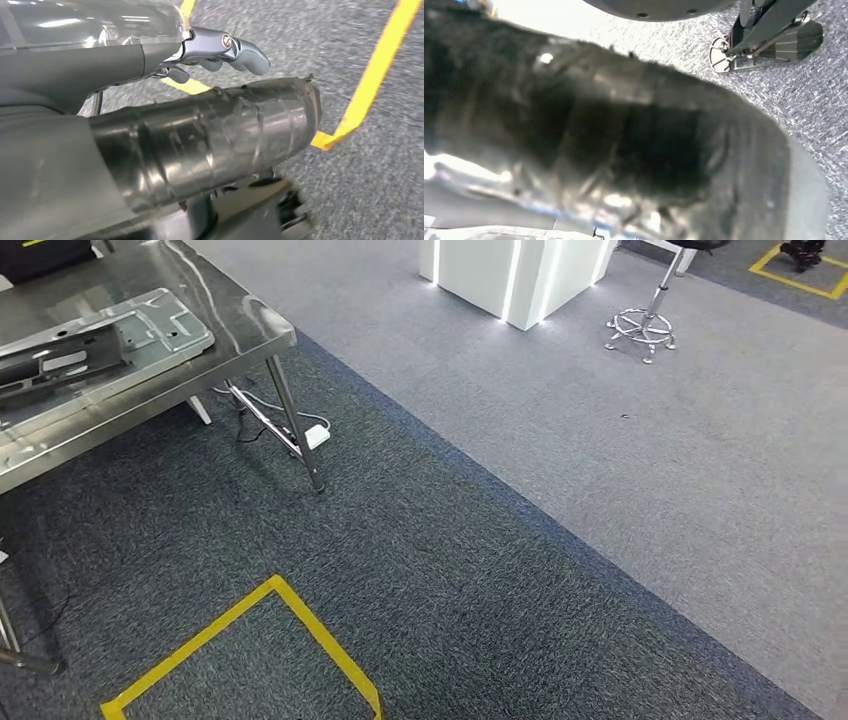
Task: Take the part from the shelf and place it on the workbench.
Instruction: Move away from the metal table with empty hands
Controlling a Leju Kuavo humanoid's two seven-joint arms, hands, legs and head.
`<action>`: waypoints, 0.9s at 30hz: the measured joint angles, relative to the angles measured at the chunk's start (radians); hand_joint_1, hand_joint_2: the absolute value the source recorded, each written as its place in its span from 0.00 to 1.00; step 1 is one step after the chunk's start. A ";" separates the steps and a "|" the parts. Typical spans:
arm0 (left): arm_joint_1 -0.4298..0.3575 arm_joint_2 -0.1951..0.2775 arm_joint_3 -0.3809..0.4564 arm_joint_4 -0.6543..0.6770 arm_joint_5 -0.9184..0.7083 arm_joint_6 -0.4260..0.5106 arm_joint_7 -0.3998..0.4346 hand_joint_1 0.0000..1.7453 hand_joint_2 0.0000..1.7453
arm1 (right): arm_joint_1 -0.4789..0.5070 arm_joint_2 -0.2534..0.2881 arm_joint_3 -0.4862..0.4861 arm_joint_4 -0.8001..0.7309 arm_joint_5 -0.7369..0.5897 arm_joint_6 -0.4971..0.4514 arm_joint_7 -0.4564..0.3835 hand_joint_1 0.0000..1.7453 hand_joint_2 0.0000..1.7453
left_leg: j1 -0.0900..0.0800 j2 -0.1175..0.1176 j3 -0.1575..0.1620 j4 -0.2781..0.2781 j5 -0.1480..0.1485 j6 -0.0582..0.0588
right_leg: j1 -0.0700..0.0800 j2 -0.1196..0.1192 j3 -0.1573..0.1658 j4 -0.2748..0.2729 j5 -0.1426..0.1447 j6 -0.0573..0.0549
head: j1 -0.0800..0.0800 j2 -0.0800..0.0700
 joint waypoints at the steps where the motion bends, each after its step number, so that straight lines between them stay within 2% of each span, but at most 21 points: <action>1: 0.000 0.000 0.000 0.000 0.000 0.000 0.001 0.00 0.00 | -0.001 0.000 0.000 0.000 0.000 0.000 0.001 0.00 0.00 | 0.000 -0.016 0.009 -0.026 0.005 0.002 | 0.000 0.010 -0.004 0.003 0.000 0.006 | 0.000 0.000; 2: -0.001 0.000 0.000 0.000 0.000 0.000 0.001 0.00 0.00 | 0.000 0.000 0.000 0.000 -0.001 0.000 0.001 0.00 0.00 | -0.003 -0.020 0.011 -0.032 0.002 0.006 | 0.000 0.019 -0.007 0.004 0.002 0.013 | 0.000 0.000; 4: -0.002 0.000 0.000 0.000 0.001 0.000 0.001 0.00 0.00 | 0.003 0.000 0.000 0.000 -0.001 0.000 0.001 0.00 0.00 | -0.003 -0.001 0.013 -0.037 0.008 0.019 | -0.004 0.031 -0.013 0.003 0.005 0.025 | 0.000 0.000; 6: -0.003 0.000 0.000 0.000 0.001 0.001 0.000 0.00 0.00 | 0.004 0.000 0.000 0.000 0.000 0.000 0.001 0.00 0.00 | -0.001 0.023 0.017 -0.047 0.016 0.033 | -0.004 -0.002 -0.033 0.045 -0.022 0.033 | 0.003 0.000; 8: -0.002 0.000 0.000 0.000 0.002 0.001 -0.002 0.00 0.00 | 0.002 0.000 0.000 0.000 0.000 0.000 0.001 0.00 0.00 | -0.003 0.050 0.018 -0.051 0.018 0.041 | -0.003 -0.052 -0.086 0.155 -0.084 0.039 | 0.005 0.000; 9: 0.000 0.000 0.000 0.000 0.002 0.001 -0.002 0.00 0.00 | 0.001 0.000 0.000 0.000 0.000 0.000 0.001 0.00 0.00 | -0.005 0.064 0.017 -0.051 0.017 0.043 | -0.004 -0.064 -0.116 0.216 -0.110 0.041 | 0.006 0.000; 10: 0.001 0.000 0.000 0.000 0.003 0.001 -0.002 0.00 0.00 | 0.001 0.000 0.000 0.000 0.000 0.000 0.001 0.00 0.00 | -0.007 0.078 0.017 -0.050 0.015 0.043 | -0.004 -0.071 -0.134 0.256 -0.121 0.042 | 0.006 0.000; 11: 0.001 0.000 0.000 0.000 0.003 0.001 -0.002 0.00 0.00 | 0.002 -0.001 0.000 0.000 0.000 0.000 0.001 0.00 0.00 | -0.008 0.090 0.017 -0.049 0.014 0.043 | -0.004 -0.076 -0.136 0.264 -0.114 0.041 | 0.006 0.000; 12: 0.000 0.000 0.000 0.000 0.004 0.001 -0.002 0.00 0.00 | 0.003 -0.001 0.000 0.000 0.000 0.000 0.001 0.00 0.00 | -0.008 0.101 0.019 -0.049 0.012 0.042 | -0.004 -0.080 -0.119 0.233 -0.089 0.039 | 0.006 0.000; 13: -0.001 -0.001 0.000 0.000 0.004 0.001 -0.002 0.00 0.00 | 0.004 -0.002 0.000 0.000 0.000 0.000 0.001 0.00 0.00 | -0.008 0.110 0.021 -0.048 0.009 0.040 | -0.003 -0.090 -0.085 0.172 -0.055 0.036 | 0.006 0.000; 14: -0.002 -0.002 0.000 0.000 0.004 0.001 -0.001 0.00 0.00 | 0.004 -0.002 0.000 0.000 0.001 0.000 0.001 0.00 0.00 | -0.009 0.118 0.024 -0.048 0.006 0.037 | 0.001 -0.109 -0.047 0.104 -0.030 0.031 | 0.006 0.000; 16: -0.003 -0.003 0.000 0.000 0.004 0.002 -0.001 0.00 0.00 | 0.001 -0.004 0.000 0.000 0.001 0.000 0.001 0.00 0.00 | -0.013 0.133 0.029 -0.046 0.000 0.027 | 0.011 -0.137 -0.001 0.014 -0.005 0.019 | 0.006 0.000; 17: -0.003 -0.003 0.000 0.000 0.005 0.002 -0.001 0.00 0.00 | 0.000 -0.004 0.000 0.000 0.001 0.000 0.001 0.00 0.00 | -0.015 0.140 0.031 -0.047 -0.002 0.023 | 0.016 -0.142 0.003 0.002 -0.007 0.015 | 0.005 0.000; 19: -0.005 -0.004 0.000 0.000 0.005 0.002 -0.001 0.00 0.00 | 0.001 -0.004 0.000 0.000 0.002 0.000 0.001 0.00 0.00 | -0.015 0.149 0.036 -0.048 -0.006 0.014 | 0.014 -0.124 0.001 -0.004 -0.004 0.007 | 0.005 0.000; 21: -0.007 -0.005 0.000 0.000 0.005 0.003 -0.001 0.00 0.00 | 0.002 -0.004 0.000 0.000 0.003 0.001 0.001 0.00 0.00 | -0.013 0.117 0.024 -0.014 -0.035 0.005 | 0.008 -0.108 0.004 -0.012 0.001 -0.004 | 0.005 0.000; 23: -0.005 -0.005 0.000 0.000 0.005 0.003 0.000 0.00 0.00 | 0.001 -0.005 0.000 0.000 0.004 0.001 0.002 0.00 0.00 | -0.010 0.074 -0.023 0.093 -0.097 0.000 | 0.006 -0.092 0.005 -0.015 0.003 -0.012 | 0.005 0.000; 24: -0.003 -0.005 0.000 0.000 0.005 0.003 0.000 0.00 0.00 | 0.000 -0.005 0.000 0.000 0.005 0.001 0.002 0.00 0.00 | -0.009 0.065 -0.056 0.162 -0.127 -0.001 | 0.007 -0.082 0.005 -0.014 0.003 -0.015 | 0.004 0.000; 25: -0.001 -0.005 0.000 0.000 0.005 0.003 0.002 0.00 0.00 | 0.000 -0.005 0.000 0.000 0.006 0.001 0.004 0.00 0.00 | -0.009 0.062 -0.082 0.214 -0.142 -0.001 | 0.008 -0.071 0.004 -0.013 0.003 -0.016 | 0.004 0.000; 26: 0.001 -0.005 0.000 0.000 0.005 0.003 0.003 0.00 0.00 | 0.000 -0.006 0.000 0.000 0.007 0.001 0.006 0.00 0.00 | -0.008 0.061 -0.096 0.236 -0.136 -0.001 | 0.008 -0.058 0.004 -0.011 0.003 -0.016 | 0.004 0.000; 27: 0.002 -0.005 0.000 0.000 0.005 0.003 0.004 0.00 0.00 | 0.001 -0.006 0.000 0.000 0.009 0.001 0.008 0.00 0.00 | -0.007 0.059 -0.091 0.216 -0.109 -0.001 | 0.008 -0.045 0.005 -0.009 0.003 -0.016 | 0.004 0.000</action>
